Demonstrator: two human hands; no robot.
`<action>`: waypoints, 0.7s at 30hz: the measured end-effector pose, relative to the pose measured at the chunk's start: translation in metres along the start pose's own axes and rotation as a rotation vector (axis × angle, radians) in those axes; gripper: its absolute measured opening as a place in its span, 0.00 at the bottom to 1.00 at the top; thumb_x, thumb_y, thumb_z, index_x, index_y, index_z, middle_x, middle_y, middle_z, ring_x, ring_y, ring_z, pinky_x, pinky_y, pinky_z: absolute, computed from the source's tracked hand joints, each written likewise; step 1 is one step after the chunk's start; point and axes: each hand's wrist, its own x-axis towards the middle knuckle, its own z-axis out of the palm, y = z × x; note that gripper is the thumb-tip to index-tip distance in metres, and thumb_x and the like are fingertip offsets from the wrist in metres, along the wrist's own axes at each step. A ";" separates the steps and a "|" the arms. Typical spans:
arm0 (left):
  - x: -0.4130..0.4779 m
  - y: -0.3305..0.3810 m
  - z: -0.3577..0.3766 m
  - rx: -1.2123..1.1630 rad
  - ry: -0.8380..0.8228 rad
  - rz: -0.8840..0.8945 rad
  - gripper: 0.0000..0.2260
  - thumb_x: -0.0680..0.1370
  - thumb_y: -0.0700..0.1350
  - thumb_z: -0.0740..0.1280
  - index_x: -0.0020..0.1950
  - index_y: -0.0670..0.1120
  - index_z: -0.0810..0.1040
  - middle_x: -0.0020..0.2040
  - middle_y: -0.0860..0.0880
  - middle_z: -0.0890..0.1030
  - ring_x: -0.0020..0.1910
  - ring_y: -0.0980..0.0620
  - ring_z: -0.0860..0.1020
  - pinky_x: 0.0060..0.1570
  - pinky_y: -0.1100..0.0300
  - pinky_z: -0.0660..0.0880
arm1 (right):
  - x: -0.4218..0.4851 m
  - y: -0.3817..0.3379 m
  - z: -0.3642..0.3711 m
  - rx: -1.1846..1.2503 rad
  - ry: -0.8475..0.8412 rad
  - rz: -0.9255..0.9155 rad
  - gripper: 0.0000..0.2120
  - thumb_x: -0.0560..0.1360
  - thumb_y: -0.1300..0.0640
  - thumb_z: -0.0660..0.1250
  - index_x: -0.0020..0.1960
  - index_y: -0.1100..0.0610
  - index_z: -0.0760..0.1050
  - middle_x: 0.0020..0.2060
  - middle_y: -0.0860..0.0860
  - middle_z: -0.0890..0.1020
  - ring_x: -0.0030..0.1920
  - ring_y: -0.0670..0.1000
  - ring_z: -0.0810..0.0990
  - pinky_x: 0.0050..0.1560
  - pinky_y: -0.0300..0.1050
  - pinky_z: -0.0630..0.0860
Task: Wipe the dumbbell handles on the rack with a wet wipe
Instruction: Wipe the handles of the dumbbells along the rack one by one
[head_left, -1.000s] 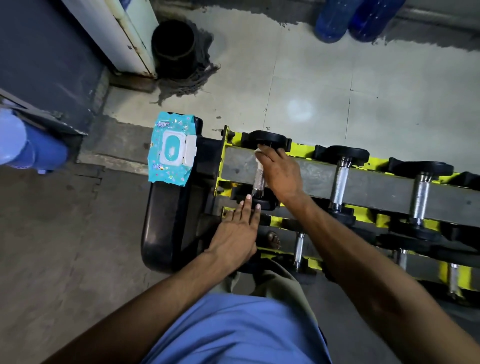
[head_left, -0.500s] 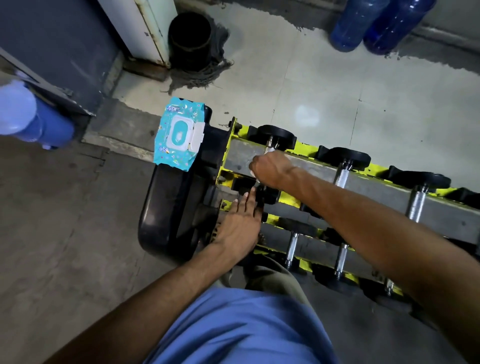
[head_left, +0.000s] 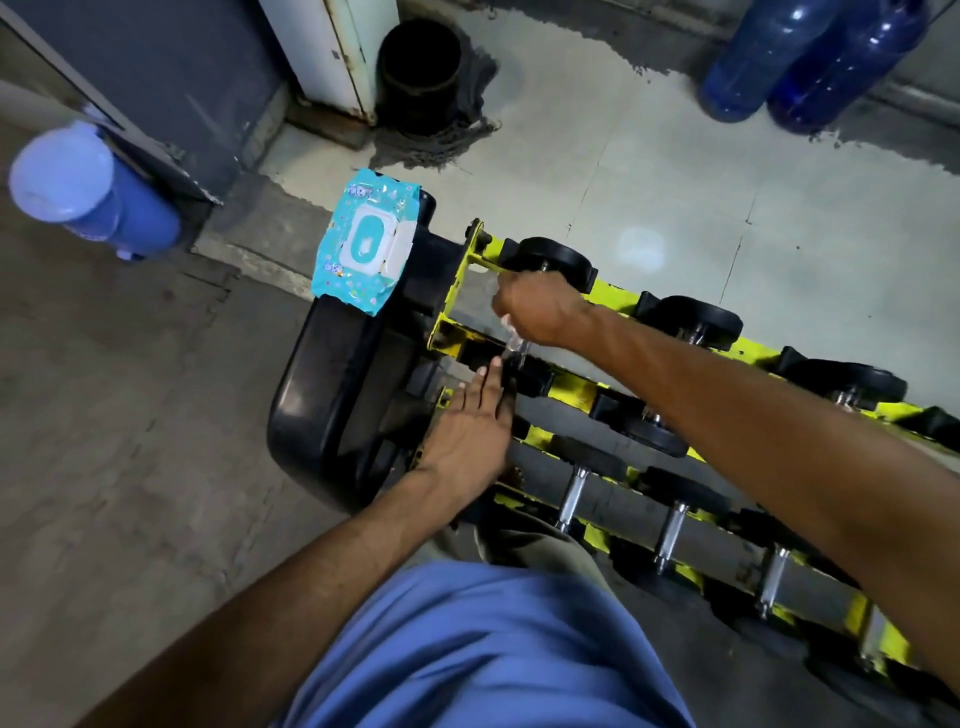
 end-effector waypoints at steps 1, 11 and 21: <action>-0.001 0.001 -0.002 0.003 -0.010 -0.003 0.33 0.82 0.46 0.60 0.84 0.37 0.53 0.84 0.32 0.43 0.84 0.35 0.49 0.81 0.42 0.55 | -0.004 -0.004 0.009 0.131 -0.028 -0.020 0.10 0.75 0.62 0.68 0.55 0.54 0.81 0.52 0.52 0.79 0.51 0.56 0.81 0.35 0.40 0.66; -0.003 0.002 -0.008 -0.013 -0.041 -0.002 0.41 0.82 0.52 0.63 0.85 0.40 0.42 0.84 0.35 0.38 0.85 0.38 0.46 0.82 0.44 0.52 | -0.076 -0.034 0.082 0.736 0.302 0.672 0.06 0.75 0.53 0.69 0.51 0.48 0.83 0.47 0.49 0.86 0.48 0.56 0.84 0.44 0.48 0.80; -0.006 -0.008 -0.013 0.018 -0.049 0.039 0.46 0.78 0.53 0.67 0.85 0.39 0.42 0.83 0.32 0.38 0.85 0.37 0.47 0.83 0.46 0.52 | -0.047 -0.033 0.088 1.430 0.080 0.754 0.13 0.75 0.72 0.61 0.44 0.59 0.81 0.31 0.53 0.78 0.29 0.48 0.73 0.26 0.36 0.67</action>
